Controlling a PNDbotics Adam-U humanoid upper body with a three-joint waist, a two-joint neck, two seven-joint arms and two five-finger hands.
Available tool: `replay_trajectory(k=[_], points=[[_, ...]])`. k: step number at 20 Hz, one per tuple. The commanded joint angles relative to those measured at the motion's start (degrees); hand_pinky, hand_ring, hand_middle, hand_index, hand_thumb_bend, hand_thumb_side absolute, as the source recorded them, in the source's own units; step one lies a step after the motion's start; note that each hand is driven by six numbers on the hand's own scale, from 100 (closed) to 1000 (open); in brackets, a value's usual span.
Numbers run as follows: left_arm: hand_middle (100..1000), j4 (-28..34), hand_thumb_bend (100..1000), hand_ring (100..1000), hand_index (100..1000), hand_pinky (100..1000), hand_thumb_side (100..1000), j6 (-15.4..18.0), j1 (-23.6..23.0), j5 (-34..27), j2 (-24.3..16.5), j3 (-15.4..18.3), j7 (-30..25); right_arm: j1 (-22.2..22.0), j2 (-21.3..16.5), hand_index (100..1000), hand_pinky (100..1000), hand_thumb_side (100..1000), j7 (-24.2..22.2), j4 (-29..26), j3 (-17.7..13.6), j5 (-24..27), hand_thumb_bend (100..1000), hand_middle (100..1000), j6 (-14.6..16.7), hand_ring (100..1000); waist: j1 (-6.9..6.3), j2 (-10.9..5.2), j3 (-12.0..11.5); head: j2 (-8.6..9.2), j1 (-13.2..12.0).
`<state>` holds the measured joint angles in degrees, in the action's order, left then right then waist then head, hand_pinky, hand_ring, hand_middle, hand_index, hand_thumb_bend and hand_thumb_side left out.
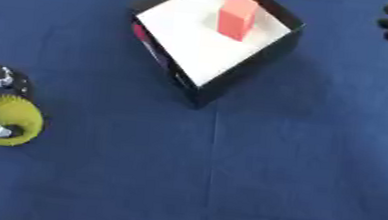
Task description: Pick up objects on the table and place them in the box.
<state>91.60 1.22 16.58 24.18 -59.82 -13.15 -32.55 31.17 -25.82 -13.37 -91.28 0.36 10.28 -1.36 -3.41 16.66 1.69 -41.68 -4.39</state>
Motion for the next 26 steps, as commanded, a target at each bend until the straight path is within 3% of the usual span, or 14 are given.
replay_trajectory(k=[1,16,20,26], points=[[700,2.3,335,756,600,790,100,-1.4,0.1,-0.8,-3.4,2.3,1.7,0.4,-1.4,858,1000,470,0.1,-0.5,-0.6,-0.2,100,926,0.0,933,-0.08,-1.16,-0.2,0.1,0.2],[609,10.6,436,686,576,746,100,-2.0,1.8,-2.4,-7.7,6.9,7.5,0.1,-2.2,859,1000,470,0.1,-0.4,-0.6,-0.3,100,926,0.0,934,-0.82,-1.64,-0.6,-0.19,0.8],[603,11.5,483,680,570,736,100,-1.7,6.1,-3.4,-8.3,7.2,8.5,0.3,-2.5,859,1000,470,0.3,-0.4,-0.6,-0.2,100,926,0.0,934,-1.15,-1.83,-0.5,-0.4,1.2],[596,9.5,508,674,554,730,100,-0.6,16.4,-3.9,-7.4,4.7,7.6,0.6,-2.7,859,1000,470,0.1,-0.4,-0.3,-0.2,100,926,0.0,934,-1.75,-2.14,0.0,-0.2,1.2]])
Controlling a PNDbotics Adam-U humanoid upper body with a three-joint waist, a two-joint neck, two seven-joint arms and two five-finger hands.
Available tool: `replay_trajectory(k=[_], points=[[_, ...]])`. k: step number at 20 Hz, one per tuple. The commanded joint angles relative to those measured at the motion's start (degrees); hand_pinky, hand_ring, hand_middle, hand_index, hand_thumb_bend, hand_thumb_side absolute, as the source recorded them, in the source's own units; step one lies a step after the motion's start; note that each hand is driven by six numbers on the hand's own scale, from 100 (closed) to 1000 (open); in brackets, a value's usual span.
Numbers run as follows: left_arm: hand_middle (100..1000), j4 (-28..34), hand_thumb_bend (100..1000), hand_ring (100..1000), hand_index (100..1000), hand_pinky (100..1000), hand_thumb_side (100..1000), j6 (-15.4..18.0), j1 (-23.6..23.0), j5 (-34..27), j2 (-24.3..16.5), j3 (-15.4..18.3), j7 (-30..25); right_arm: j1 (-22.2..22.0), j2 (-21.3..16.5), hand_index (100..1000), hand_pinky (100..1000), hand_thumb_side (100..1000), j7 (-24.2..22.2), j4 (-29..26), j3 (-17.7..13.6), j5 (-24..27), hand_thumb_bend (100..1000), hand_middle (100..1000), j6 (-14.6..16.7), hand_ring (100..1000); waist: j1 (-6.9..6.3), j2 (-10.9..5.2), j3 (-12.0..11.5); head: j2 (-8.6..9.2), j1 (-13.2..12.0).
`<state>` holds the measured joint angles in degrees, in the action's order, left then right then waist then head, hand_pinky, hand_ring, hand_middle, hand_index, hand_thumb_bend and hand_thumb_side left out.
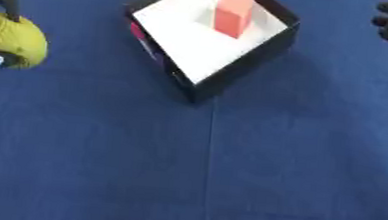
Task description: Pick up objects on the table and place them in the box.
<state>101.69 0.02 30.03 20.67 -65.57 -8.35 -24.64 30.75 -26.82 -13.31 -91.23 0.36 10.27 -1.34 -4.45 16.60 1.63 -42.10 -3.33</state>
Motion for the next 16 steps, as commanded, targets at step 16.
replay_trajectory(k=[16], points=[[602,-23.1,407,649,525,715,100,7.4,35.4,6.4,20.6,-5.8,-2.9,2.6,-0.6,858,1000,470,-0.5,-0.7,0.4,0.1,100,927,-0.5,935,-1.15,-1.94,1.9,2.55,-2.4]])
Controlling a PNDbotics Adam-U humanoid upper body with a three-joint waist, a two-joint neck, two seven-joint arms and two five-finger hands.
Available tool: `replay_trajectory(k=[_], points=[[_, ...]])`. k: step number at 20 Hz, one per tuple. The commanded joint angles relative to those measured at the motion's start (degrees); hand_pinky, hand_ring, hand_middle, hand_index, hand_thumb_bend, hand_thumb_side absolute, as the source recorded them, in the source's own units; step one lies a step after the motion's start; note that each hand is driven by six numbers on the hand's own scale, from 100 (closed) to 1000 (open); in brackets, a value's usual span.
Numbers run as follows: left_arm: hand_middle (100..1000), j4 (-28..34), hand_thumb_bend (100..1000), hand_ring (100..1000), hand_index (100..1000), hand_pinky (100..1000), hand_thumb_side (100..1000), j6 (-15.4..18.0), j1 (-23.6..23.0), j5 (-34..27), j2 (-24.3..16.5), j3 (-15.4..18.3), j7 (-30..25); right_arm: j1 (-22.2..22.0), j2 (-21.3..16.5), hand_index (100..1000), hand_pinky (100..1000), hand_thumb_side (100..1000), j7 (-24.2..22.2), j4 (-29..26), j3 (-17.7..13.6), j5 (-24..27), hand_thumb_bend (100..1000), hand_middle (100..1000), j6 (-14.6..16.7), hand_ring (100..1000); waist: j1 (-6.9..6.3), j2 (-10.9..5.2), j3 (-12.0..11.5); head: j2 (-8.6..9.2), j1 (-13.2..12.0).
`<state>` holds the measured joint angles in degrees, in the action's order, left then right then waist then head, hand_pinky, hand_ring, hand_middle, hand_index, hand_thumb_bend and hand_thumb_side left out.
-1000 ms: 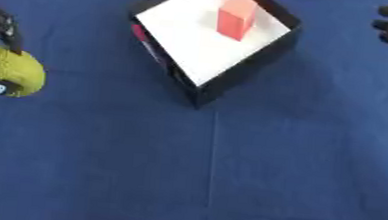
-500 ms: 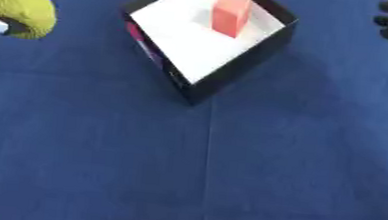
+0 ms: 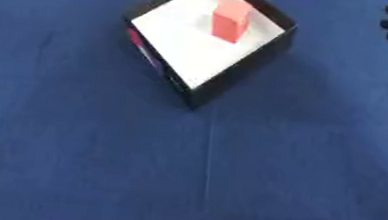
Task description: Pick up objects on the table and place them in the box.
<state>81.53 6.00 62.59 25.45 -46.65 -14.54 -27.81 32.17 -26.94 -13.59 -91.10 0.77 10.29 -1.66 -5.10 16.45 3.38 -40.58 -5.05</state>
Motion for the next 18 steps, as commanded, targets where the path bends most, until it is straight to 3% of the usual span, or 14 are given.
replay_trajectory(k=[1,4,7,13,18], points=[[602,-4.4,410,648,524,715,100,2.0,4.1,2.6,2.8,0.4,0.5,1.4,-0.3,858,1000,470,-0.3,-0.9,0.1,0.1,100,927,-0.2,935,-0.53,-1.64,0.3,1.2,-0.9],[596,-8.3,388,637,515,705,100,3.9,6.8,5.0,6.0,0.7,1.3,1.9,0.1,858,1000,470,-0.6,-1.0,0.4,0.0,100,927,-0.4,935,-0.66,-1.17,1.0,1.72,-1.8],[597,-11.6,423,639,515,706,100,5.8,9.1,8.2,9.1,1.1,2.7,2.7,0.7,858,1000,470,-1.0,-1.1,0.8,0.0,100,927,-0.5,935,-0.69,-0.45,2.2,2.48,-3.3],[600,-20.0,481,644,519,711,100,9.6,12.2,19.4,15.5,1.8,6.1,4.2,2.3,858,1000,470,-1.8,-1.4,1.4,-0.1,100,928,-0.8,936,-0.5,0.89,4.4,3.77,-6.8],[598,-26.3,420,641,514,703,100,11.4,12.5,26.5,20.3,3.1,11.3,4.7,3.4,858,1000,470,-2.2,-1.5,1.7,-0.1,100,929,-1.1,936,-0.19,1.28,5.5,4.3,-7.9]])
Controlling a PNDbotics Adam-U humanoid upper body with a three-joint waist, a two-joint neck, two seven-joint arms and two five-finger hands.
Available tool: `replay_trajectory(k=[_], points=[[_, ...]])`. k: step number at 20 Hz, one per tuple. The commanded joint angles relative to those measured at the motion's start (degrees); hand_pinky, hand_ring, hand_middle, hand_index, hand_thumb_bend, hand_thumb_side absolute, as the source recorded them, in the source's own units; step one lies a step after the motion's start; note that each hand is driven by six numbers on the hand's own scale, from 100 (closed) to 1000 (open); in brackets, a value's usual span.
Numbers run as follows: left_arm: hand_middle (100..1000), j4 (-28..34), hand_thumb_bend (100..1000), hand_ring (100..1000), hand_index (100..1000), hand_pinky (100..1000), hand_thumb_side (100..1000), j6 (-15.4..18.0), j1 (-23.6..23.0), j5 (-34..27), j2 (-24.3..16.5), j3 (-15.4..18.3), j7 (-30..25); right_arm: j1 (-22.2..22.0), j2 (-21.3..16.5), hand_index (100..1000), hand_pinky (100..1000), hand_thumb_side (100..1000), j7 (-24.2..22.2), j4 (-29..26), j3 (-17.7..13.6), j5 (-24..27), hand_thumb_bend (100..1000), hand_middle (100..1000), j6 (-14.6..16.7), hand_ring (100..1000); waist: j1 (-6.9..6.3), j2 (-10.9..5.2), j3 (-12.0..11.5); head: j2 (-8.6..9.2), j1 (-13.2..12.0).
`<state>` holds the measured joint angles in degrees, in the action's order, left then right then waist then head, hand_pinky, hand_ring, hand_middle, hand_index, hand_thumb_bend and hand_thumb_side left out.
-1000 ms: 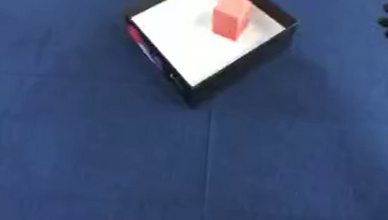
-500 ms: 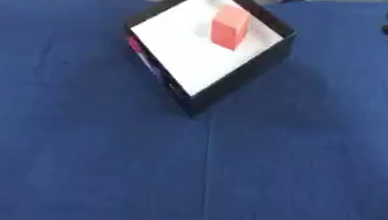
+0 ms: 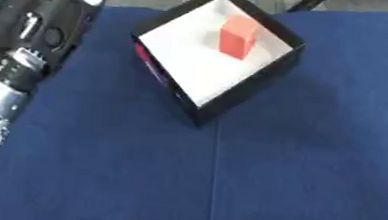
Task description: Pick up objects on the table and place them in the box.
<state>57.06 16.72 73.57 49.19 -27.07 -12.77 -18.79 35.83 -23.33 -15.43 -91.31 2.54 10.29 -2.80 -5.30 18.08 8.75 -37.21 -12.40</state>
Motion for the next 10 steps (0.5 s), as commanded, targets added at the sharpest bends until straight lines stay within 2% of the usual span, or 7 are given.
replay_trajectory(k=[1,6,10], points=[[597,-2.7,415,641,510,703,100,0.9,1.3,3.7,1.5,1.5,3.1,1.1,0.0,858,1000,460,-0.4,-1.3,0.0,-0.1,100,929,0.0,936,0.03,-0.3,0.2,1.03,-0.6],[603,-5.7,381,643,513,705,100,2.4,0.2,7.4,3.4,1.8,4.5,1.1,0.1,859,1000,470,-0.6,-1.2,0.0,-0.4,100,929,-0.1,936,-0.09,-0.06,0.7,1.21,-0.9],[616,-7.7,349,651,524,712,100,2.3,-1.2,8.4,4.0,2.7,4.2,1.0,0.0,859,1000,470,-0.6,-1.3,0.0,-0.4,100,929,0.0,936,-0.27,0.11,1.1,1.35,-0.9]])
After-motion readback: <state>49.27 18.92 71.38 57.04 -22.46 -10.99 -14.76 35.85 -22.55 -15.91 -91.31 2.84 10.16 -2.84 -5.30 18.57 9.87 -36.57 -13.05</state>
